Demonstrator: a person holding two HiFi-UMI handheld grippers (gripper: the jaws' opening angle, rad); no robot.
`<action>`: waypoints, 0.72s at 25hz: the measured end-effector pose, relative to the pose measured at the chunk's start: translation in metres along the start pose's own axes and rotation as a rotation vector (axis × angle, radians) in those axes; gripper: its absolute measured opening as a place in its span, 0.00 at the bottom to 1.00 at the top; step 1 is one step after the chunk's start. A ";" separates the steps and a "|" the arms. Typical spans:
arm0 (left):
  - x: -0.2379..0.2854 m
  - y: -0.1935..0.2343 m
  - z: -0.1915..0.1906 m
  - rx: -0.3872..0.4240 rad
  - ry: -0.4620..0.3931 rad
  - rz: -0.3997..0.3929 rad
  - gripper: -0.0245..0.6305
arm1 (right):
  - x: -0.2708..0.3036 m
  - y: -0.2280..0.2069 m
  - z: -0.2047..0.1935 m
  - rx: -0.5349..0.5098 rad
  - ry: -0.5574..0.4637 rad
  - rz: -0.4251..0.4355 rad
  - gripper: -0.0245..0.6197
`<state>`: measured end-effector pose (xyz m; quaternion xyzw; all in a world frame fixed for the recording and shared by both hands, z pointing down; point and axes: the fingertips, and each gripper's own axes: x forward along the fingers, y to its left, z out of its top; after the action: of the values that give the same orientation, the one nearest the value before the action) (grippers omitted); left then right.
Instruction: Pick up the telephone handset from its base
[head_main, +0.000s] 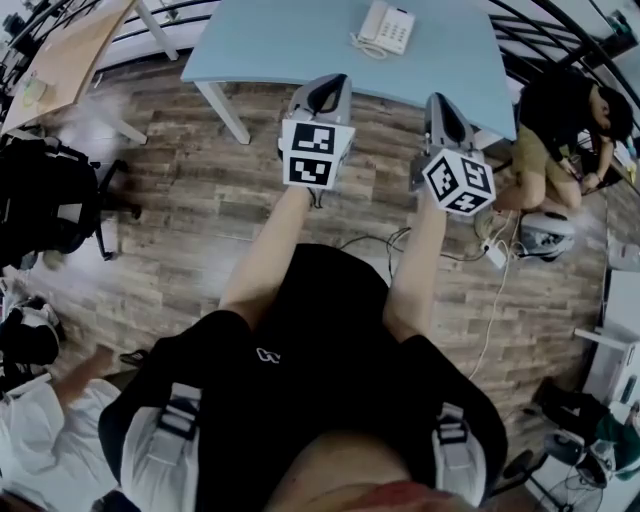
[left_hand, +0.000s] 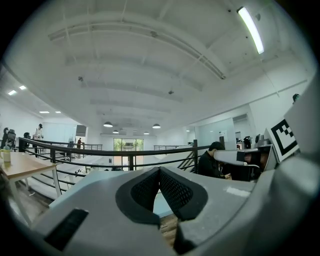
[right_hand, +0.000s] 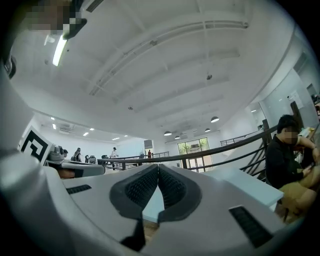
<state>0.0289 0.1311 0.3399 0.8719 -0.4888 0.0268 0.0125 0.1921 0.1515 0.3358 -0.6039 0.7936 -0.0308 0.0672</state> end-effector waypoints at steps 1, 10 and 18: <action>0.000 0.003 -0.003 -0.003 0.007 0.007 0.04 | 0.002 -0.002 -0.003 0.013 0.006 0.002 0.03; 0.033 0.036 -0.015 -0.037 0.023 0.030 0.04 | 0.047 -0.005 -0.027 0.049 0.054 0.047 0.03; 0.135 0.071 -0.035 -0.082 0.040 -0.018 0.04 | 0.130 -0.048 -0.048 0.040 0.092 0.010 0.03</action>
<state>0.0374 -0.0196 0.3824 0.8742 -0.4814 0.0242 0.0583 0.1968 0.0119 0.3808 -0.5963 0.7982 -0.0739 0.0430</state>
